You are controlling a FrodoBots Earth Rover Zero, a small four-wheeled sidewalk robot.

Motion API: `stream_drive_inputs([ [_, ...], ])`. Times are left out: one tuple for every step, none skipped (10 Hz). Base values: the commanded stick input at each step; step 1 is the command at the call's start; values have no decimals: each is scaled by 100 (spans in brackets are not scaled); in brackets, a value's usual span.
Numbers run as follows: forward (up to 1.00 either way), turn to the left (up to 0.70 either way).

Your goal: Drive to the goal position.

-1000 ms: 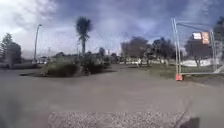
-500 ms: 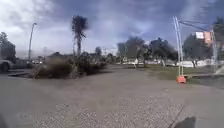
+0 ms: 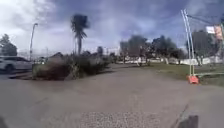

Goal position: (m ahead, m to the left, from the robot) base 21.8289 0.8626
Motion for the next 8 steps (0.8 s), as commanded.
stream_drive_inputs([
  [70,-28],
  [70,-28],
  [70,-28],
  [70,-29],
  [70,-29],
  [70,-28],
  [70,-27],
  [70,0],
])
